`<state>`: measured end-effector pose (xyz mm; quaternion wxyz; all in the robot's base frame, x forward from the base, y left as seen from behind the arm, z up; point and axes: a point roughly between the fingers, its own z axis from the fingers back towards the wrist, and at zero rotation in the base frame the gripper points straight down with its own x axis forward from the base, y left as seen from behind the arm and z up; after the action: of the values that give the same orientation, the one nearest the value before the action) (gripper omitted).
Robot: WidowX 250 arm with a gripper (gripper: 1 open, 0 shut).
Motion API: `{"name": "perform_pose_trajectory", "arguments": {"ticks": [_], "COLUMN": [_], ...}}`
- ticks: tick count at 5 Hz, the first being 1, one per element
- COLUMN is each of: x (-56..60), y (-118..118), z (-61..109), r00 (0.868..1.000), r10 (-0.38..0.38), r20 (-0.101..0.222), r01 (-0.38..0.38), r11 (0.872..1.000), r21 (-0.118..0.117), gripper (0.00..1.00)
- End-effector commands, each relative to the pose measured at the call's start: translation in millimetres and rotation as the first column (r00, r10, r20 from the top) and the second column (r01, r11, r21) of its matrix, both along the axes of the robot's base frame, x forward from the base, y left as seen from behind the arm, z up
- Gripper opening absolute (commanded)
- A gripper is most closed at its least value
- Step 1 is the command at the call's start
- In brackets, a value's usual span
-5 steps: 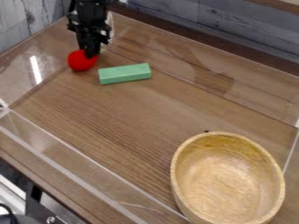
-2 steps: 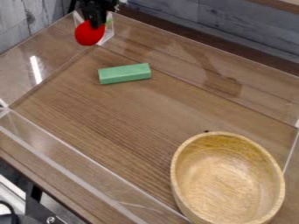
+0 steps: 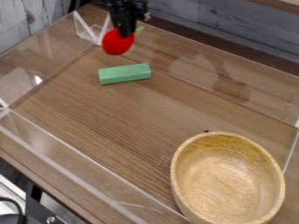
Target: Move the red object to the right side of the table
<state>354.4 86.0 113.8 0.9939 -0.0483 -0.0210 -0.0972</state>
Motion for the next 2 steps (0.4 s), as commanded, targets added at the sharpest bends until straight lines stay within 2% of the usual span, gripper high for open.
{"name": "perform_pose_trajectory", "arguments": {"ticks": [1,2], "x": [-7.3,-15.9], "y": [-42,-75], "z": [25.9,21.6], "r00": [0.994,0.985], "r10": [-0.084,-0.16], "r20": [0.066,0.06], "r01": [0.084,0.16], "r11": [0.996,0.987], "r21": [0.008,-0.003], "gripper": [0.0,0.0]}}
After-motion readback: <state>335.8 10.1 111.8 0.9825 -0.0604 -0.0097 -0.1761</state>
